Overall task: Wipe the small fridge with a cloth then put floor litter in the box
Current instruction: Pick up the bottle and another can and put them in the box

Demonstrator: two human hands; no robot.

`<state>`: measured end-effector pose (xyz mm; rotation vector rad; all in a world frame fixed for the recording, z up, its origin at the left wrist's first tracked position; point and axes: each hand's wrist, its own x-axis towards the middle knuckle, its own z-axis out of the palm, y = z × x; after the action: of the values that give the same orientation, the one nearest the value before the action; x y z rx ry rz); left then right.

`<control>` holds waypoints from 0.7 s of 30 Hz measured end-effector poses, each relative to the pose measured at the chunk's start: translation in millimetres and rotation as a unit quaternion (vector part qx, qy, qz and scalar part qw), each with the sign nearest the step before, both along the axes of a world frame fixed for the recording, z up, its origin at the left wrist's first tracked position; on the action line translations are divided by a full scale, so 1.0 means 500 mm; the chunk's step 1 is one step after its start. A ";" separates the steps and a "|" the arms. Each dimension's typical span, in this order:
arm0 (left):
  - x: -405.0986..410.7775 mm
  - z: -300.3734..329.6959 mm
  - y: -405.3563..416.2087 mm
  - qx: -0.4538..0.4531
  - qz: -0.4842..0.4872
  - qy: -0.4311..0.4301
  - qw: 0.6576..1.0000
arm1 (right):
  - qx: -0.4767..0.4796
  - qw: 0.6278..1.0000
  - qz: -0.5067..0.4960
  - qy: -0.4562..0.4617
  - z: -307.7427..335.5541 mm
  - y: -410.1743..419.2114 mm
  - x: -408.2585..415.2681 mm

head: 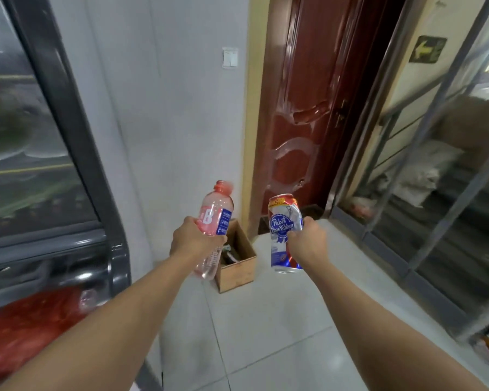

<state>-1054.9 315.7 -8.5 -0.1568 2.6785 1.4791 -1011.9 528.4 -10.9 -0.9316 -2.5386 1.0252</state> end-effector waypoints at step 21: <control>-0.675 -0.148 0.300 -0.026 0.110 -0.077 0.991 | -0.025 0.989 0.120 -0.080 -0.136 0.302 -0.786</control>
<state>-1392.2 465.6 -82.3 -0.5621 2.6456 1.3854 -1404.9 679.2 -78.7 -0.7614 -2.8254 1.1264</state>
